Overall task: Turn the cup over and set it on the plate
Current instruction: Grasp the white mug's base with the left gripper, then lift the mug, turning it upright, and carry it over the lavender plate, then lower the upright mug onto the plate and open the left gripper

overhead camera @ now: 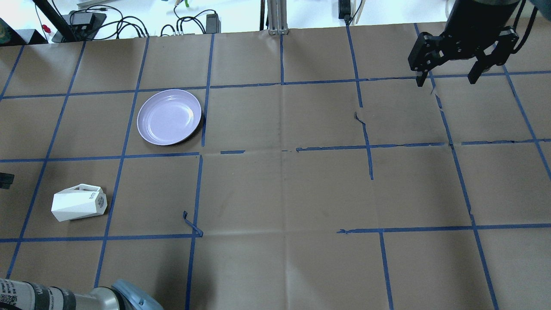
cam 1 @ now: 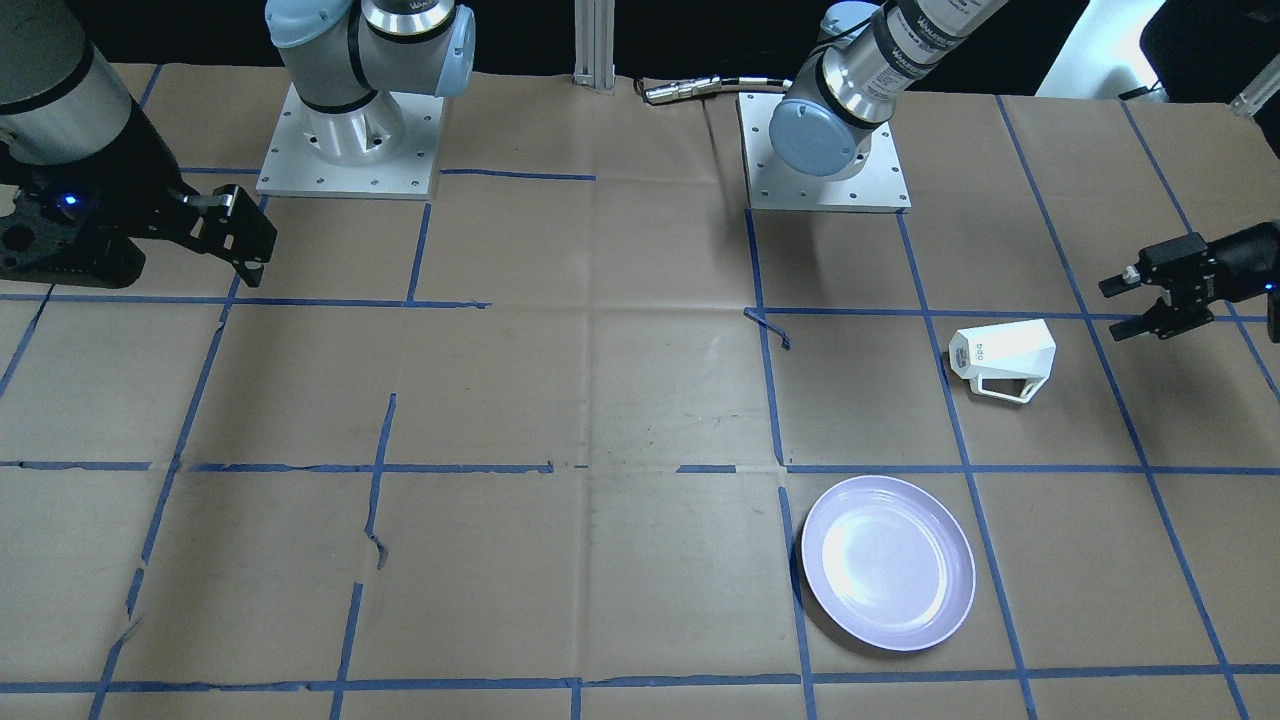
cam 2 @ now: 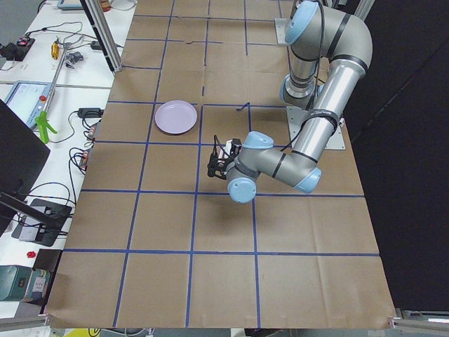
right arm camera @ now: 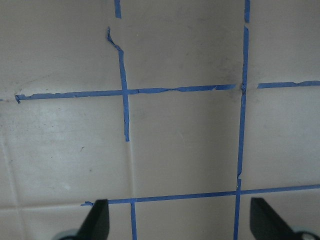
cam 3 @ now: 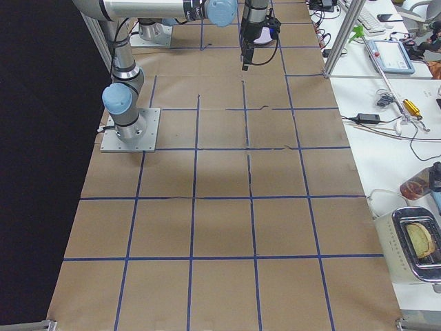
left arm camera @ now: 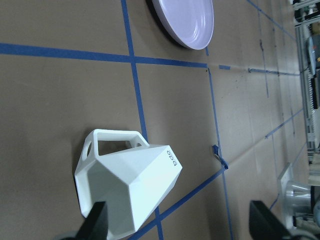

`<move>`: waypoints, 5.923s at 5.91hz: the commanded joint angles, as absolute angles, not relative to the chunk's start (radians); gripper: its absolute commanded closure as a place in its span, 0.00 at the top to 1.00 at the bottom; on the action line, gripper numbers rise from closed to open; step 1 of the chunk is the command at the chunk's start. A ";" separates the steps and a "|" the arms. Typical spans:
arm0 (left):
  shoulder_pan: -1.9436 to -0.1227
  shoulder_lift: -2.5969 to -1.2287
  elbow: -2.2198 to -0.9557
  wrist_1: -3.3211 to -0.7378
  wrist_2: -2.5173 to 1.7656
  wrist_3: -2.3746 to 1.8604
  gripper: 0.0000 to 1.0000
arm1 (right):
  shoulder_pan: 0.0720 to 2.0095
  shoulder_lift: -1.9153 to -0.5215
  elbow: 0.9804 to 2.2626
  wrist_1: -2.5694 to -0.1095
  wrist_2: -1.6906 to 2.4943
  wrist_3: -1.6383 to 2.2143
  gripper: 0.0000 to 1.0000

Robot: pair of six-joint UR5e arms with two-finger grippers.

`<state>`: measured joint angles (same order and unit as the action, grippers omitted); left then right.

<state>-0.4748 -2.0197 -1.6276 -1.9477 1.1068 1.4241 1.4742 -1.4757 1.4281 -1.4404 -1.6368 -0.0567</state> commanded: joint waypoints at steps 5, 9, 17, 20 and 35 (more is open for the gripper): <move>-0.425 -2.241 -1.646 -2.170 0.977 1.549 0.96 | 1.474 -1.476 1.428 -1.440 -1.637 -0.057 1.00; -0.425 -2.253 -1.629 -2.183 0.971 1.548 0.00 | 1.474 -1.476 1.428 -1.440 -1.637 -0.057 1.00; -0.512 -1.906 -1.491 -2.461 0.830 1.222 0.00 | 1.474 -1.476 1.428 -1.440 -1.637 -0.057 1.00; -0.857 -1.702 -1.482 -1.894 0.944 0.569 0.00 | 1.474 -1.476 1.428 -1.440 -1.637 -0.057 1.00; -1.508 -2.032 -1.577 -0.979 1.640 0.281 0.37 | 1.474 -1.476 1.428 -1.442 -1.637 -0.057 1.00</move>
